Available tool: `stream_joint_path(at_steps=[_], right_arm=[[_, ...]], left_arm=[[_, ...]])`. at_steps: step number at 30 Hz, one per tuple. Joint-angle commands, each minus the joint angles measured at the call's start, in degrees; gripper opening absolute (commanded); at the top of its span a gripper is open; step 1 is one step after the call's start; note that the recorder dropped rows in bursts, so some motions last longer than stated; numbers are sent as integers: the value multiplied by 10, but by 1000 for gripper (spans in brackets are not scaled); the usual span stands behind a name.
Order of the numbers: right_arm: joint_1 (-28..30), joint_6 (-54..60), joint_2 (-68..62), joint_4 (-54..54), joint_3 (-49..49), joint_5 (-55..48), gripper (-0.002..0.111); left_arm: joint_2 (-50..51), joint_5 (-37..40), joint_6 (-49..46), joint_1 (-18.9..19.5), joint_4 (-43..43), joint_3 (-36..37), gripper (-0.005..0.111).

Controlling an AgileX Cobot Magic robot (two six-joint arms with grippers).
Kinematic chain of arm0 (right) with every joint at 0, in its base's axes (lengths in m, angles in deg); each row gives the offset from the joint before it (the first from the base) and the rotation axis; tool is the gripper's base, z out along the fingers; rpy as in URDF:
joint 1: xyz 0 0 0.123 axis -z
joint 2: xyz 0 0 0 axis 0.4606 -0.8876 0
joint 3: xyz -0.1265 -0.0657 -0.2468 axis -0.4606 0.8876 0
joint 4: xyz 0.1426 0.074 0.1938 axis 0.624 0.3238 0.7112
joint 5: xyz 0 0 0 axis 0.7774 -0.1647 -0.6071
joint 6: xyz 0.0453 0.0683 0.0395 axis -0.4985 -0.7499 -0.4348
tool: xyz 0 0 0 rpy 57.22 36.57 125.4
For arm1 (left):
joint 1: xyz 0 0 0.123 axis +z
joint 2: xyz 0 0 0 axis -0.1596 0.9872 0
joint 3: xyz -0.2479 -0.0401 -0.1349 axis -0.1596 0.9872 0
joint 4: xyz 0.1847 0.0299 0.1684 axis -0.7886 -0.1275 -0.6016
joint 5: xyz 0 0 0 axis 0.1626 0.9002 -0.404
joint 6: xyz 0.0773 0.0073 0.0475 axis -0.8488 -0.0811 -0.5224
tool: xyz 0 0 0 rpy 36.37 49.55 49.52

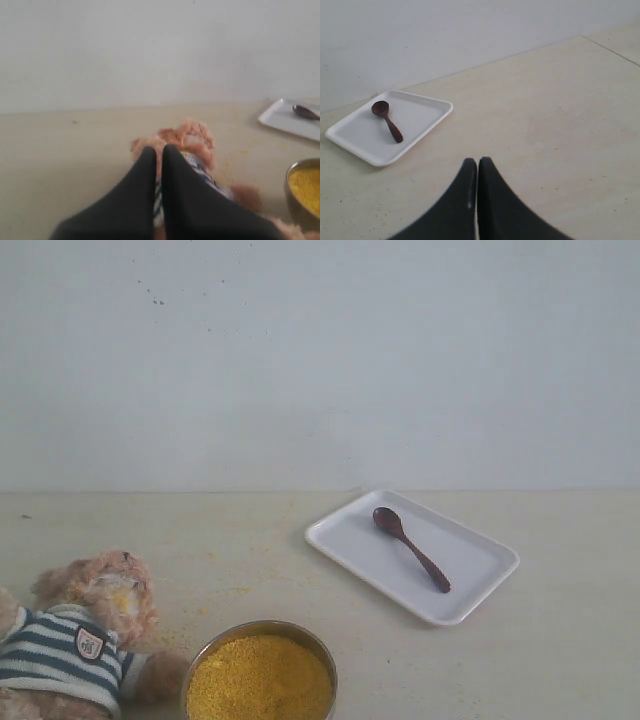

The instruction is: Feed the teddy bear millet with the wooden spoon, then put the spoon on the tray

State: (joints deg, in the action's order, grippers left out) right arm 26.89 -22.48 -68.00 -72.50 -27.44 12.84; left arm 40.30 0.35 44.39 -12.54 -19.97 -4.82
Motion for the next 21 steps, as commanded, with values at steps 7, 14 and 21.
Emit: stream_joint_path(at_steps=[7,14,21], right_arm=[[0,3,2,0,0,5,0],[0,3,2,0,0,5,0],[0,4,2,1,0,3,0]], left_arm=[[-43,114,150,39,-126,8,4],[-43,114,150,39,-126,8,4],[-43,114,150,39,-126,8,4]])
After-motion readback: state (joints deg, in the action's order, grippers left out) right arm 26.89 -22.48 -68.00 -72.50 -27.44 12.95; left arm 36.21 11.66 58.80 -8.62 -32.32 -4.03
